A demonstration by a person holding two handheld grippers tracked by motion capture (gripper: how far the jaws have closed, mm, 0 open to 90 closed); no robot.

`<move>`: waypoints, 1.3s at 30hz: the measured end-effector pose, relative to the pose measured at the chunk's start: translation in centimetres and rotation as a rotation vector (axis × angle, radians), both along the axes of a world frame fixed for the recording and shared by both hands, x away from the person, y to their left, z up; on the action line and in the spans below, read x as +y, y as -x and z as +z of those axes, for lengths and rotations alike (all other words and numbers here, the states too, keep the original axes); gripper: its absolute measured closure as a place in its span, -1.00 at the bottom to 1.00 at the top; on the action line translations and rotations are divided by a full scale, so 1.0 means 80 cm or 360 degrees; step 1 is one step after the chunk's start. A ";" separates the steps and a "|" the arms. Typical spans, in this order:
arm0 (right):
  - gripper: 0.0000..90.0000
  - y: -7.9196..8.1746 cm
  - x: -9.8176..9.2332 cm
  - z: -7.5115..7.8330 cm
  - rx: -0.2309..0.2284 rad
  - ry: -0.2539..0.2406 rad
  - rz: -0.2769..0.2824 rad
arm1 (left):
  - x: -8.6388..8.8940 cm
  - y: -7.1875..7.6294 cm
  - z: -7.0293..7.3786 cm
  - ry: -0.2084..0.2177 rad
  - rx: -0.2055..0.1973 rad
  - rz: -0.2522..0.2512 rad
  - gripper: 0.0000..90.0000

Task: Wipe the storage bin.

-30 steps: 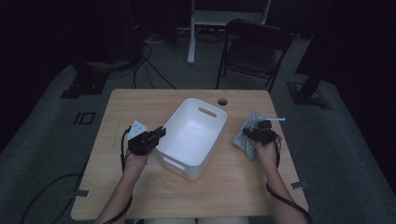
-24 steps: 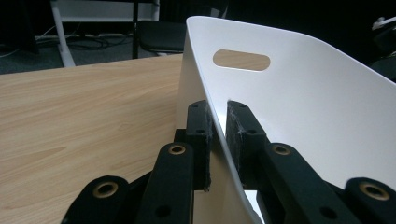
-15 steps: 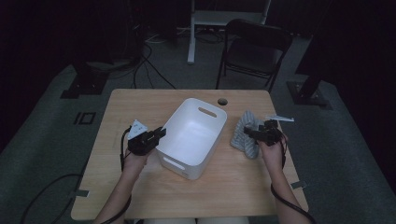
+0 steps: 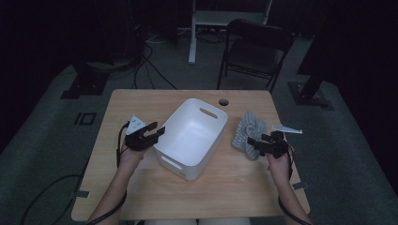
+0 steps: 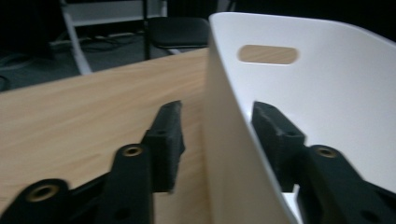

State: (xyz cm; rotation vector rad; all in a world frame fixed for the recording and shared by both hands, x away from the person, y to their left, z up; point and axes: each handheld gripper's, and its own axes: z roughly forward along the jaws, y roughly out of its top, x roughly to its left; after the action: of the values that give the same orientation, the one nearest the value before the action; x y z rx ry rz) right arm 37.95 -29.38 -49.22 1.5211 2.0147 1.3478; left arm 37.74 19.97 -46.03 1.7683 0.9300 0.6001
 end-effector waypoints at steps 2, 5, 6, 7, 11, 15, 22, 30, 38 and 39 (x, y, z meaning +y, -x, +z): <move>-0.58 0.004 -0.001 0.000 0.0009 0.0000 0.0018 | 0.004 -0.006 0.002 -0.0046 -0.0010 0.0000 0.08; -0.57 0.010 -0.001 0.000 0.0013 0.0005 0.0040 | 0.010 -0.015 0.003 -0.0067 -0.0017 0.0002 0.00; -0.57 0.012 -0.001 0.000 0.0011 0.0012 0.0046 | 0.013 -0.018 0.003 -0.0068 -0.0006 0.0004 -0.05; -0.57 0.013 -0.001 0.000 0.0019 0.0016 0.0056 | 0.014 -0.020 0.004 -0.0082 -0.0008 0.0005 -0.05; -0.57 0.017 -0.001 0.001 0.0005 0.0029 0.0060 | 0.018 -0.026 0.008 -0.0141 -0.0014 0.0031 -0.10; -0.57 0.020 -0.001 0.002 0.0007 0.0012 0.0072 | 0.022 -0.028 0.008 -0.0149 -0.0019 0.0026 -0.11; -0.57 0.025 0.003 0.004 0.0017 -0.0036 0.0119 | 0.029 -0.026 0.011 0.0030 0.0017 -0.0100 -0.20; -0.58 0.029 0.006 0.004 0.0006 -0.0027 0.0155 | 0.034 -0.015 0.021 0.0130 0.0031 -0.0072 -0.38; -0.62 0.033 0.003 0.006 -0.0035 -0.0021 0.0132 | 0.042 -0.001 0.032 0.0153 0.0033 -0.0028 -0.40; -0.62 0.034 0.002 0.006 -0.0039 -0.0009 0.0127 | 0.046 0.003 0.035 0.0164 0.0028 -0.0005 -0.40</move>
State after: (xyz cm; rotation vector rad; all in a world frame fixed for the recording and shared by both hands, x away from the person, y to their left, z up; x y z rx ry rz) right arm 35.26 -29.19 -48.78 1.4335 2.0785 1.3959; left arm 37.48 23.69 -43.26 1.6854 0.9532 0.5262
